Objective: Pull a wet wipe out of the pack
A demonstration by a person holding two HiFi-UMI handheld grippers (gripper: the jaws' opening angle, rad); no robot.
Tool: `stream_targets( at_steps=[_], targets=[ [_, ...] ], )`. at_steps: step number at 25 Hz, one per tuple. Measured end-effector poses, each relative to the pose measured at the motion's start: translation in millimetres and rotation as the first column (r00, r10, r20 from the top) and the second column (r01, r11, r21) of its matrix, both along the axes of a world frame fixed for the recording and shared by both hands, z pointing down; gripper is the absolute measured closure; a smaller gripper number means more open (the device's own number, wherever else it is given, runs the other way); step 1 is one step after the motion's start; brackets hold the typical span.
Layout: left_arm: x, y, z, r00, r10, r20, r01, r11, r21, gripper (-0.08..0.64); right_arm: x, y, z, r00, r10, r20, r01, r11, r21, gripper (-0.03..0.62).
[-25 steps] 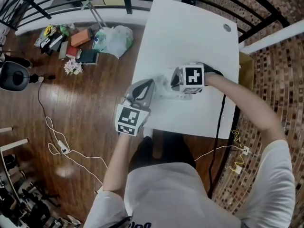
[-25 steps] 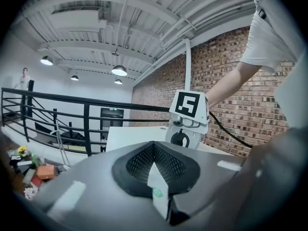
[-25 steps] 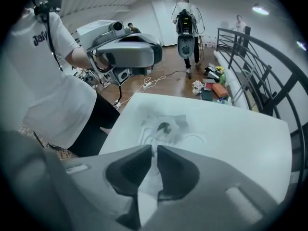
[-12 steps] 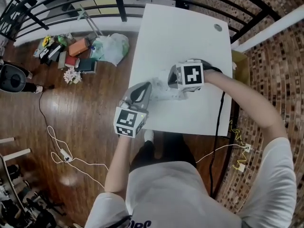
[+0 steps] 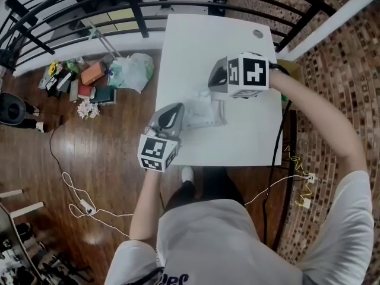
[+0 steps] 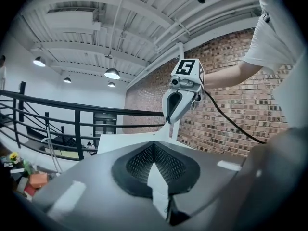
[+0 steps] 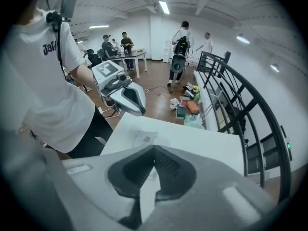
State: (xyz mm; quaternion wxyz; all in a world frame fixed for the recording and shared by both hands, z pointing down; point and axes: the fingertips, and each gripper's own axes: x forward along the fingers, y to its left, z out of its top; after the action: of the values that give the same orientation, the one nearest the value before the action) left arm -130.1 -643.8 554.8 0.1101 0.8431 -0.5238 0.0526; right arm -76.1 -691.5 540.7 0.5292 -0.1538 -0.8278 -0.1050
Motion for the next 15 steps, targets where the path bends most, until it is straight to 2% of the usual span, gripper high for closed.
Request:
stream_targets(
  at_steps=[6, 15],
  targets=[
    [34.0, -6.2, -0.4, 0.997, 0.081, -0.015, -0.081, 0.997, -0.002, 0.545, 61.1, -25.8, -3.0, 0.99, 0.136, -0.023, -0.135, 0.99, 0.039, 0.6],
    [106.8, -6.2, 13.9, 0.974, 0.226, -0.024, -0.227, 0.973, -0.038, 0.545, 170.6, -29.7, 97.0, 0.93, 0.343, -0.134, -0.34, 0.939, 0.043, 0.598]
  ],
)
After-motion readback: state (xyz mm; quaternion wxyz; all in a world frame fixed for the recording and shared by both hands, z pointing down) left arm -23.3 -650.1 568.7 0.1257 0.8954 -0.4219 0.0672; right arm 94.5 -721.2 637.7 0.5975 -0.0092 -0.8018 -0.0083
